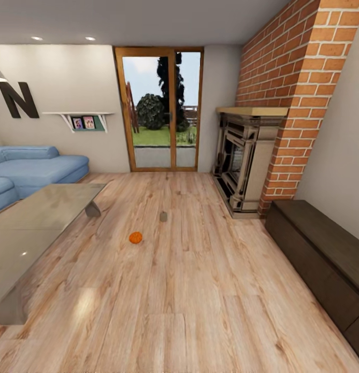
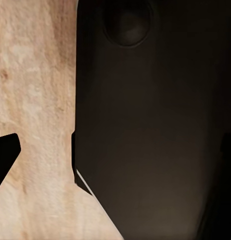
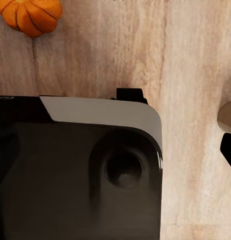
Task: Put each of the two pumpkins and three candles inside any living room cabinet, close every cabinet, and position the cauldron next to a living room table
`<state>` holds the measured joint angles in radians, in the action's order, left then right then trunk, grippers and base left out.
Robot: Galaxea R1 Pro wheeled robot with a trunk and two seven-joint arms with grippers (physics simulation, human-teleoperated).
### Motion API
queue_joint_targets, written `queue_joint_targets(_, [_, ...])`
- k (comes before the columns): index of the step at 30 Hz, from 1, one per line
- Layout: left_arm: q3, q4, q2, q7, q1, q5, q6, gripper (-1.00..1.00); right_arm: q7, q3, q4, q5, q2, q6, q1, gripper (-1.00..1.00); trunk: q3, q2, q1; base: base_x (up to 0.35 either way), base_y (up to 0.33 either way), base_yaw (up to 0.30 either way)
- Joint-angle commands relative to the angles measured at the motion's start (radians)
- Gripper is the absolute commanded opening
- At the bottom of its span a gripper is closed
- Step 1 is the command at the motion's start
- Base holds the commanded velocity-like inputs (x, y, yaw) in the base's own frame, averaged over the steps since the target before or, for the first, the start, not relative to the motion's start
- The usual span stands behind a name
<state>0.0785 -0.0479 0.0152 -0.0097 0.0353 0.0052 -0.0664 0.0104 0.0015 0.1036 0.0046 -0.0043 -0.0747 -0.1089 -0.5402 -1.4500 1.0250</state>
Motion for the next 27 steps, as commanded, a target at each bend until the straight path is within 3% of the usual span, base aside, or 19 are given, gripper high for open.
queue_joint_targets(1, [0.000, 0.000, 0.000, 0.000, 0.000, 0.000, 0.000, 1.00, 0.000, 0.000, 0.000, -0.001, 0.000, 0.000, 0.000, 1.00, 0.000, 0.000, 0.000, 0.000, 0.000, 0.017])
queue_joint_targets(18, [0.001, 0.000, 0.000, 0.001, 0.000, 0.000, -0.001, 1.00, -0.007, 0.002, -0.001, 0.002, 0.006, -0.005, 0.000, 1.00, -0.016, 0.000, 0.000, -0.001, 0.000, 0.195])
queue_joint_targets(27, [0.001, 0.000, 0.000, 0.001, 0.000, 0.001, -0.001, 1.00, -0.004, 0.002, -0.001, 0.000, 0.002, -0.005, 0.000, 1.00, -0.020, 0.000, 0.000, -0.256, 0.000, 0.108])
